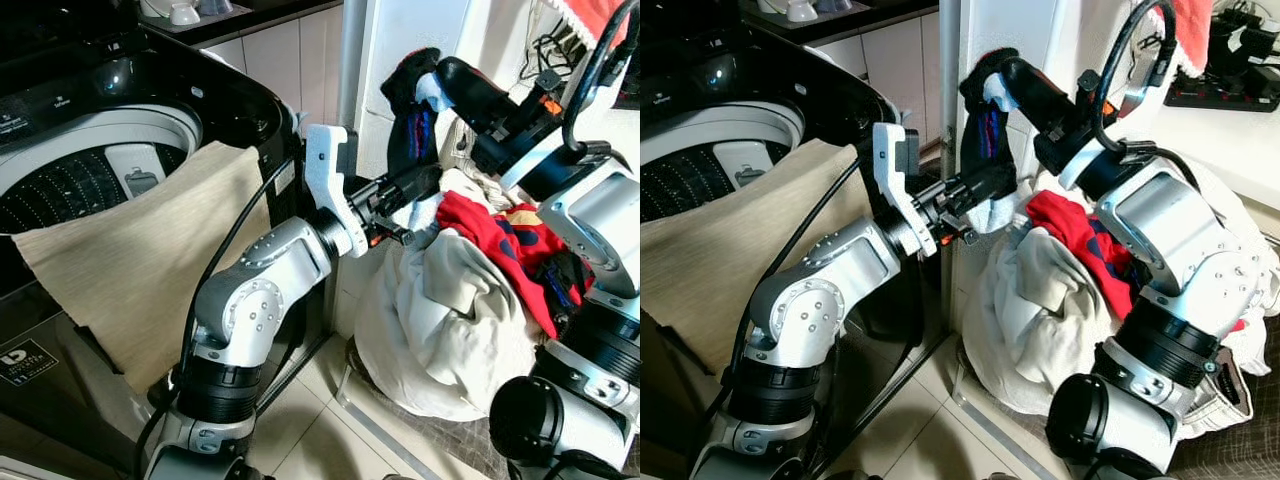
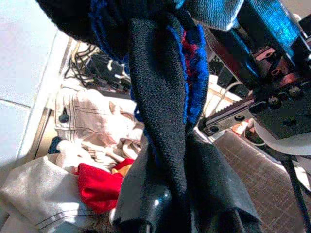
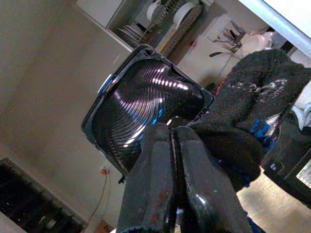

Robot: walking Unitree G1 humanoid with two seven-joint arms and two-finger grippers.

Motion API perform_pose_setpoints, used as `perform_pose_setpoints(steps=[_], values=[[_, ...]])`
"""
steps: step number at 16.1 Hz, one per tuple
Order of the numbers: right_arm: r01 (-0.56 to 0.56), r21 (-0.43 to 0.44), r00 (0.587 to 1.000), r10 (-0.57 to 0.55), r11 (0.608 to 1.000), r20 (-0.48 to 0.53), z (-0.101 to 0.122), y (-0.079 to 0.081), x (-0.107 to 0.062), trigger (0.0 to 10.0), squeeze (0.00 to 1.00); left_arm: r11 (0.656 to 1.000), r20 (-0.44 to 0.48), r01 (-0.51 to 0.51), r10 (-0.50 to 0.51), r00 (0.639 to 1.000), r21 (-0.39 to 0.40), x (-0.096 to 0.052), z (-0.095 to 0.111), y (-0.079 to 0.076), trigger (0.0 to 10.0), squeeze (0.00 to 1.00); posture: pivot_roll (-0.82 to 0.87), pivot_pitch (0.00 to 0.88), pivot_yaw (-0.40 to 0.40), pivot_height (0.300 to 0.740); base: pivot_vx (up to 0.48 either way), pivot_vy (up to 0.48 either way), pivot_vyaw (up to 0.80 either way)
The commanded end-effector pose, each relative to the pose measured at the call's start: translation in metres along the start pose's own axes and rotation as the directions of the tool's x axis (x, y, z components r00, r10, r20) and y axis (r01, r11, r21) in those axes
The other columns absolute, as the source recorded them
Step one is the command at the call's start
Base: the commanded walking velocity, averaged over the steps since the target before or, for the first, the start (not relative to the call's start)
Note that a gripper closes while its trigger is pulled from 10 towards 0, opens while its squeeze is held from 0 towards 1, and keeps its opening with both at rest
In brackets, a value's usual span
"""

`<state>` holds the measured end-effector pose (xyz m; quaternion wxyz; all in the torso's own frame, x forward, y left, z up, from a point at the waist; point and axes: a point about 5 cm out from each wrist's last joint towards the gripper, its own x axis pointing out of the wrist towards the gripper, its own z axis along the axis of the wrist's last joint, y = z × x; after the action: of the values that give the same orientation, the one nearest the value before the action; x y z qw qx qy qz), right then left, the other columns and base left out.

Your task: Clothes washing

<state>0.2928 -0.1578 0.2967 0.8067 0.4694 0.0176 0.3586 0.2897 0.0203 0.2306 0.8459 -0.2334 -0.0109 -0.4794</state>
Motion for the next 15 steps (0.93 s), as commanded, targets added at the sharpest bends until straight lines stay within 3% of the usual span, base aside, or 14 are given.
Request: perform_pose_setpoints(steps=[1,6,7,8,9,11,12,13,14,15], values=[[0.0,-0.005,1.0,0.0,1.0,0.001,0.0,0.002,-0.001,0.0,0.0,1.0,0.01,0.011,-0.011,1.0,0.018,0.0,0.002,-0.003,0.0,0.0,-0.2,0.0,0.013,0.74,0.0,0.0,0.0],[0.008,-0.01,1.0,-0.008,1.0,0.003,0.001,0.001,-0.001,0.0,0.0,1.0,0.032,-0.005,0.004,0.999,0.011,-0.001,0.005,0.001,0.0,0.0,-0.2,0.0,0.014,0.74,0.0,0.0,0.0],[0.012,-0.022,1.0,-0.012,1.0,0.0,0.001,0.001,-0.001,2.7,0.32,1.0,0.044,-0.023,0.022,0.999,0.018,-0.001,0.007,0.004,0.0,0.0,-0.2,0.0,0.014,0.74,0.0,0.0,0.0],[0.015,-0.031,1.0,-0.015,0.999,-0.003,0.001,0.001,-0.001,8.9,0.88,0.999,0.058,-0.043,0.042,0.997,0.021,-0.001,0.01,0.006,0.0,0.0,-0.2,0.0,0.014,0.74,0.0,0.0,0.0],[0.021,-0.045,1.0,-0.022,0.999,-0.008,0.0,0.0,-0.001,10.0,1.0,0.996,0.089,-0.091,0.089,0.992,0.021,-0.001,0.015,0.012,0.0,0.0,-0.2,0.0,0.015,0.74,0.0,0.0,0.0],[0.021,-0.083,0.999,-0.024,0.996,-0.029,-0.002,0.001,-0.002,10.0,1.0,0.96,0.189,-0.268,0.25,0.949,0.076,-0.004,0.037,0.033,0.0,0.0,-0.2,0.0,0.018,0.74,0.0,0.0,0.0],[0.067,-0.173,0.994,-0.08,0.983,-0.07,-0.005,0.0,-0.004,10.0,1.0,0.897,0.239,-0.421,0.383,0.892,0.136,-0.01,0.053,0.052,0.0,0.0,-0.2,0.0,0.02,0.74,0.0,0.0,0.0],[0.162,-0.355,0.965,-0.222,0.921,-0.137,-0.013,-0.008,-0.007,10.0,1.0,0.807,0.291,-0.543,0.475,0.831,0.233,-0.019,0.073,0.069,0.0,0.0,-0.2,0.0,0.023,0.74,0.0,0.0,0.0],[0.193,-0.454,0.944,-0.292,0.87,-0.157,-0.017,-0.012,-0.009,10.0,0.0,0.757,0.324,-0.589,0.502,0.802,0.285,-0.024,0.088,0.078,0.0,0.0,-0.2,0.0,0.023,0.74,0.0,0.0,0.0],[0.217,-0.586,0.917,-0.369,0.78,-0.152,-0.021,-0.017,-0.013,10.0,0.0,0.651,0.361,-0.657,0.549,0.754,0.38,-0.031,0.112,0.093,0.0,0.0,-0.19,0.0,0.022,0.74,0.0,0.0,0.0]])
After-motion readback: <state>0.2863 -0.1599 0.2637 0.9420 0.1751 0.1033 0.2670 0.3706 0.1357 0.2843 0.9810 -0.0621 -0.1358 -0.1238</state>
